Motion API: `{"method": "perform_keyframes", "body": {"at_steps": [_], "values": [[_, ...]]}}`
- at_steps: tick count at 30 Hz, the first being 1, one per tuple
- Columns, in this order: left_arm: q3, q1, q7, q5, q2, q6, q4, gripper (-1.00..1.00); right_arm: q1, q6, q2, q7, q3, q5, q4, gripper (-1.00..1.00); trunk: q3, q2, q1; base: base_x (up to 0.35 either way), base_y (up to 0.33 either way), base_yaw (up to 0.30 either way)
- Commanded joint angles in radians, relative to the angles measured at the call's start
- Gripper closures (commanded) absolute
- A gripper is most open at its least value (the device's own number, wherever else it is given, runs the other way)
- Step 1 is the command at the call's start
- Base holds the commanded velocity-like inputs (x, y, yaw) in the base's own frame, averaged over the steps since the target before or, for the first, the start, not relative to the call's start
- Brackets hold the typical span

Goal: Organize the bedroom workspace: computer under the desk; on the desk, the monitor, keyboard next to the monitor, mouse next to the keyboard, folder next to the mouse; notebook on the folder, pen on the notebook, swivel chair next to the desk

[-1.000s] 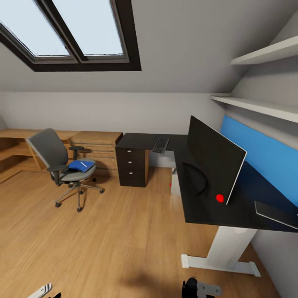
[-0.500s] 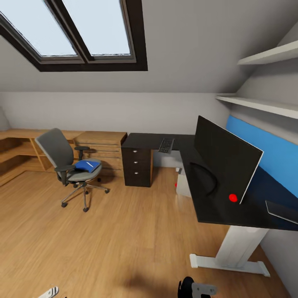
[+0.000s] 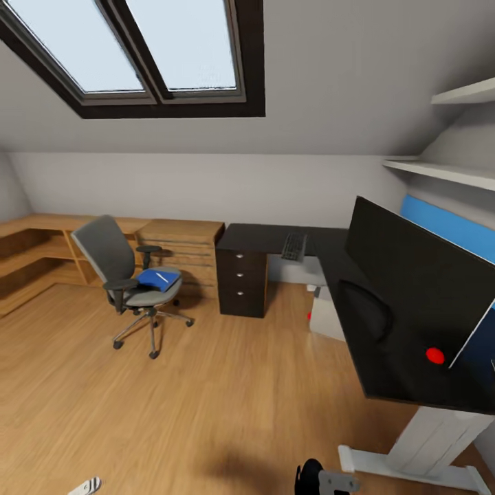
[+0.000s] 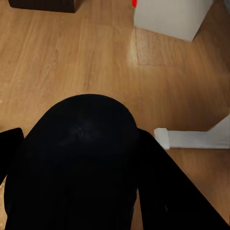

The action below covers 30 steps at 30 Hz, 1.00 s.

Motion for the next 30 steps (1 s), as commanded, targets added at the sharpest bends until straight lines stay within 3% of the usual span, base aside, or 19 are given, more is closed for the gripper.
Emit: {"method": "perform_keyframes", "body": {"at_steps": [1, 13, 30], "values": [[0.003, 0.000, -0.003, 0.008, 0.000, 0.007, -0.001, -1.00, -0.001, -0.016, -0.001, -0.004, 0.004, -0.013, 0.004, 1.00, -0.001, -0.001, 0.001, 0.283, 0.222, 0.253], [0.001, 0.000, -0.003, 0.008, -0.001, 0.007, -0.001, -1.00, -0.001, -0.029, -0.001, -0.004, 0.004, -0.012, 0.013, 1.00, -0.001, -0.001, 0.001, 0.287, 0.204, 0.250], [0.000, 0.000, -0.003, 0.009, -0.001, 0.007, 0.001, -1.00, -0.006, -0.044, -0.002, -0.004, -0.005, -0.007, 0.009, 1.00, -0.001, -0.001, 0.001, 0.328, 0.014, 0.018]]}}
